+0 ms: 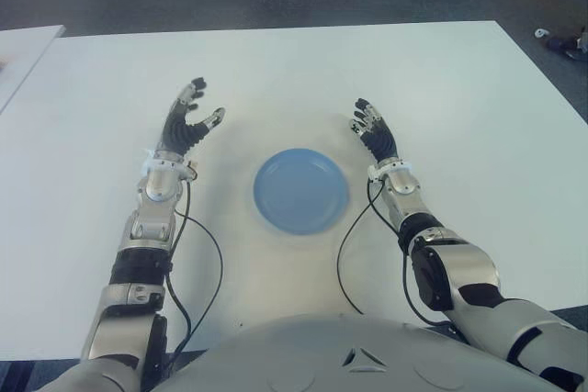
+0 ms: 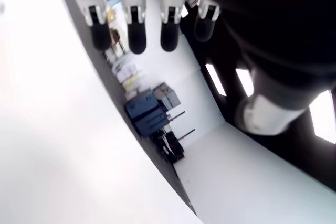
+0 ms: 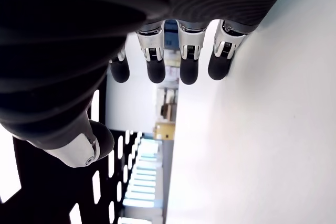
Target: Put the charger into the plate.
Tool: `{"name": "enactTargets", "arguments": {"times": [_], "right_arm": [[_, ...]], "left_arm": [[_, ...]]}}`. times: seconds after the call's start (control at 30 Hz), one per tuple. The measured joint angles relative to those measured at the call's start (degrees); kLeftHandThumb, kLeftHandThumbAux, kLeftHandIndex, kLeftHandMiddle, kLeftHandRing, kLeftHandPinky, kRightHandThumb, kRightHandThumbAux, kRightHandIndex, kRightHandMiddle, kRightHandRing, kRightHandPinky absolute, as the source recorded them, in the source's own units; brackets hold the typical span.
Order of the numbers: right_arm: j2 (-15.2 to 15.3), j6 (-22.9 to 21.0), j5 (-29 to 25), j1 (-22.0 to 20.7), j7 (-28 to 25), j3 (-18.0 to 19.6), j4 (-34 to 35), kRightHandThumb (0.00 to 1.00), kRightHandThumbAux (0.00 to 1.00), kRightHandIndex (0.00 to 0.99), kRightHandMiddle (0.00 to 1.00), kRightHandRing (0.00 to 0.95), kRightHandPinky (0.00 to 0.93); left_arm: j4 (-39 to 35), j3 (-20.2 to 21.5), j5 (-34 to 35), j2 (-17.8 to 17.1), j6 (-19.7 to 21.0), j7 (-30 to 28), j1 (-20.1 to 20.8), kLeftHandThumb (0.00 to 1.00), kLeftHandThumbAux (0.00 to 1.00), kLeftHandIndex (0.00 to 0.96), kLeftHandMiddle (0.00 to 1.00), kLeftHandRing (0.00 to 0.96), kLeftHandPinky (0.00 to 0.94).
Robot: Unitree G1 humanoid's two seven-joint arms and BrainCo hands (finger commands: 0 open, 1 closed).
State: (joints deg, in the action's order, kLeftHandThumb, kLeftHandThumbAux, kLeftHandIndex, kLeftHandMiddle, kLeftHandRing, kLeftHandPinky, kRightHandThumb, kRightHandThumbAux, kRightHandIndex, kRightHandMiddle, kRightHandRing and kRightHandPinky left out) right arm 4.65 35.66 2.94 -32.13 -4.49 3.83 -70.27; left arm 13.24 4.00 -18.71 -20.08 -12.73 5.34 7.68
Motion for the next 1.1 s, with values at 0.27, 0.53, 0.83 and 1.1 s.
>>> {"name": "enactTargets", "arguments": {"times": [0.27,0.53,0.83,1.1], "right_arm": [[-0.1,0.0,0.0,0.2,0.0,0.0,-0.3,0.126,0.625,0.021,0.097,0.083,0.087],[-0.1,0.0,-0.1,0.2,0.0,0.1,-0.4,0.122,0.640,0.020,0.107,0.092,0.085],[-0.2,0.0,-0.1,0.2,0.0,0.1,-0.4,0.117,0.639,0.020,0.115,0.098,0.089],[-0.2,0.0,-0.1,0.1,0.1,0.0,-0.4,0.122,0.626,0.022,0.123,0.107,0.097]], "left_arm": [[-1.7,-3.0,-16.8,-3.1,1.6,14.3,0.0,0.210,0.421,0.002,0.022,0.043,0.078],[4.2,-5.1,-24.7,-6.5,2.5,24.9,2.7,0.246,0.387,0.000,0.001,0.002,0.007],[9.7,-8.5,-32.5,-8.3,14.4,30.3,5.7,0.252,0.230,0.000,0.000,0.000,0.000],[11.2,-11.6,-35.7,-7.6,29.0,27.5,6.5,0.213,0.145,0.000,0.000,0.000,0.000]]}}
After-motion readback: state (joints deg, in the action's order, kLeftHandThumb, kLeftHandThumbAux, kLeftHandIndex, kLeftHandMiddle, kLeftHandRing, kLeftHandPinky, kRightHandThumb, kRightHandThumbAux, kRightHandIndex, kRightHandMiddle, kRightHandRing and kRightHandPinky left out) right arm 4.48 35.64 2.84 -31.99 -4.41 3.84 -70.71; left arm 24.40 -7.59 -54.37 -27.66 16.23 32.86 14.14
